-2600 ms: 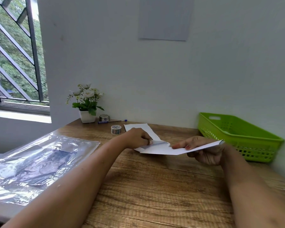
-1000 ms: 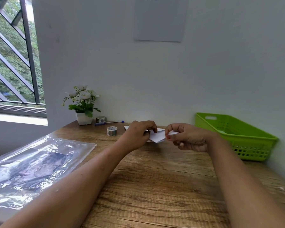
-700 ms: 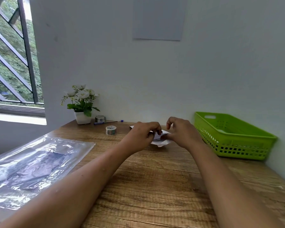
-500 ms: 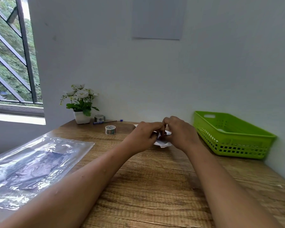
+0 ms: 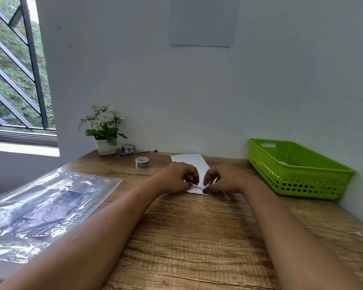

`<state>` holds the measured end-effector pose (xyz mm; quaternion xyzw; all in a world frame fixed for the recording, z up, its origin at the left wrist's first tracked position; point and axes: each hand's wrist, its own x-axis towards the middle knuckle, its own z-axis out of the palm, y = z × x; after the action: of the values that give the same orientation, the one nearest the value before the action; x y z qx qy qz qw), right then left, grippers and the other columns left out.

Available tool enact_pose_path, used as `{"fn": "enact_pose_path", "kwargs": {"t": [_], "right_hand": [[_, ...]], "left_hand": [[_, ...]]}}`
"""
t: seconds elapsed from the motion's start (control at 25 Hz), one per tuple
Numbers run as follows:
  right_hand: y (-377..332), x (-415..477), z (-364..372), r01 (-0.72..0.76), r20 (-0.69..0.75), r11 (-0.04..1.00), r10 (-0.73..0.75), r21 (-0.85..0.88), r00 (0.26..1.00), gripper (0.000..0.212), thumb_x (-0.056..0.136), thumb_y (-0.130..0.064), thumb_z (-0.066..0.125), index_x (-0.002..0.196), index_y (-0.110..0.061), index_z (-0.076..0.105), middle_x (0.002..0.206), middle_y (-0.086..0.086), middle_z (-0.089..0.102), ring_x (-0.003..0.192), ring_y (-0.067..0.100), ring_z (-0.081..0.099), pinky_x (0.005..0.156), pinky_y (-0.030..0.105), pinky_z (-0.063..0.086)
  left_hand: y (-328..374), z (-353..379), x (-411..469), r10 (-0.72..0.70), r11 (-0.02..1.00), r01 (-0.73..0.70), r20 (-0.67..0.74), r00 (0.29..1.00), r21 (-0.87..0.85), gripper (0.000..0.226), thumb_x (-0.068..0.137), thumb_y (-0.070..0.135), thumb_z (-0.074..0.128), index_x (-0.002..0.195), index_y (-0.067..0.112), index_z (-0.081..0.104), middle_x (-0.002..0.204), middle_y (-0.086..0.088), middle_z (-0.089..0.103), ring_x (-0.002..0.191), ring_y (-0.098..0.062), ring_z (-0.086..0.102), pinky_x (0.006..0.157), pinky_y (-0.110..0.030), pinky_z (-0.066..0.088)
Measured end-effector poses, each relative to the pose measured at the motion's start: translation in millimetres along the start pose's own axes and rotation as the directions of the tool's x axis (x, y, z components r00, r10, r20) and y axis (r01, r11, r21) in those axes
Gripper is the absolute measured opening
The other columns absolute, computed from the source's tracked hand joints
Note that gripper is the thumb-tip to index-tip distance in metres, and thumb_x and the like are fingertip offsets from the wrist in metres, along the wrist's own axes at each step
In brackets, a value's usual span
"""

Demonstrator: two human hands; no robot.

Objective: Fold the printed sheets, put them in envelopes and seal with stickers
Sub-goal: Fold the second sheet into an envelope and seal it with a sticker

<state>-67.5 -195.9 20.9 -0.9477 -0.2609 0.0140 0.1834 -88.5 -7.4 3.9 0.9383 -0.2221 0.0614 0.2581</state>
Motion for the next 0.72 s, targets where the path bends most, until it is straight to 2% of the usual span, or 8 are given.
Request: {"fn": "enact_pose_path", "kwargs": {"t": [0.12,0.24,0.36,0.44,0.56,0.64,0.72], "right_hand": [[0.2,-3.1,-3.8,-0.046,0.096,0.998,0.043,0.031,0.994,0.037,0.069,-0.039,0.081,0.103,-0.03,0.069,0.104,-0.011,0.062,0.1,0.01,0.058,0.092,0.03,0.047],[4.8,-2.2,-4.3,-0.058,0.093,0.996,0.052,0.067,0.994,0.028,0.071,-0.034,0.08,0.097,-0.032,0.071,0.094,-0.018,0.062,0.098,0.009,0.06,0.092,0.031,0.048],[9.3,2.3,-0.7,-0.032,0.019,0.998,0.031,0.047,0.999,0.008,0.078,-0.028,0.075,0.082,-0.033,0.07,0.084,-0.02,0.063,0.094,0.009,0.061,0.092,0.032,0.05],[10.1,3.3,1.5,-0.034,-0.015,0.998,0.035,0.043,0.999,0.012,0.08,-0.027,0.072,0.073,-0.034,0.066,0.086,-0.016,0.064,0.093,0.011,0.062,0.091,0.034,0.051],[5.9,2.6,3.9,-0.034,-0.021,0.999,0.034,0.018,0.999,0.01,0.082,-0.026,0.07,0.076,-0.031,0.065,0.085,-0.015,0.063,0.092,0.012,0.061,0.08,0.027,0.049],[0.2,4.0,7.5,-0.035,-0.04,0.999,0.035,-0.006,0.999,0.006,0.082,-0.028,0.07,0.081,-0.027,0.064,0.094,-0.008,0.066,0.092,0.013,0.062,0.071,0.024,0.046],[-7.0,5.9,13.6,-0.045,-0.06,0.999,0.044,-0.01,0.997,0.012,0.08,-0.034,0.071,0.084,-0.026,0.064,0.101,-0.005,0.068,0.093,0.013,0.061,0.071,0.024,0.047]], "left_hand": [[-0.7,-7.4,-0.6,-0.074,0.997,0.075,0.073,0.995,-0.009,0.023,0.079,0.024,0.073,0.101,0.021,0.067,0.107,0.003,0.068,0.101,-0.009,0.061,0.092,-0.024,0.048],[-0.7,-12.2,-1.6,-0.121,0.991,0.111,0.162,0.979,0.071,0.035,0.074,0.039,0.075,0.105,0.024,0.068,0.114,0.005,0.064,0.107,-0.009,0.056,0.091,-0.024,0.042],[-4.9,-11.7,-0.6,-0.132,0.989,0.121,0.136,0.982,0.084,0.029,0.077,0.037,0.073,0.102,0.024,0.069,0.113,0.002,0.065,0.107,-0.012,0.056,0.091,-0.028,0.044],[-6.4,-10.6,-0.1,-0.143,0.989,0.139,0.1,0.985,0.041,0.023,0.081,0.032,0.071,0.1,0.02,0.07,0.111,0.0,0.067,0.106,-0.013,0.059,0.091,-0.03,0.046],[-6.9,-8.0,1.4,-0.161,0.987,0.159,0.088,0.983,0.031,0.021,0.082,0.029,0.07,0.101,0.019,0.071,0.11,0.002,0.067,0.104,-0.013,0.059,0.086,-0.026,0.044],[-6.2,-6.5,2.2,-0.174,0.985,0.172,0.085,0.981,0.036,0.021,0.082,0.029,0.071,0.1,0.019,0.07,0.11,0.003,0.066,0.103,-0.012,0.058,0.083,-0.025,0.042],[-6.5,-5.1,3.1,-0.18,0.983,0.177,0.082,0.98,0.038,0.018,0.082,0.028,0.071,0.098,0.021,0.069,0.11,0.005,0.064,0.104,-0.012,0.058,0.08,-0.024,0.042]]}}
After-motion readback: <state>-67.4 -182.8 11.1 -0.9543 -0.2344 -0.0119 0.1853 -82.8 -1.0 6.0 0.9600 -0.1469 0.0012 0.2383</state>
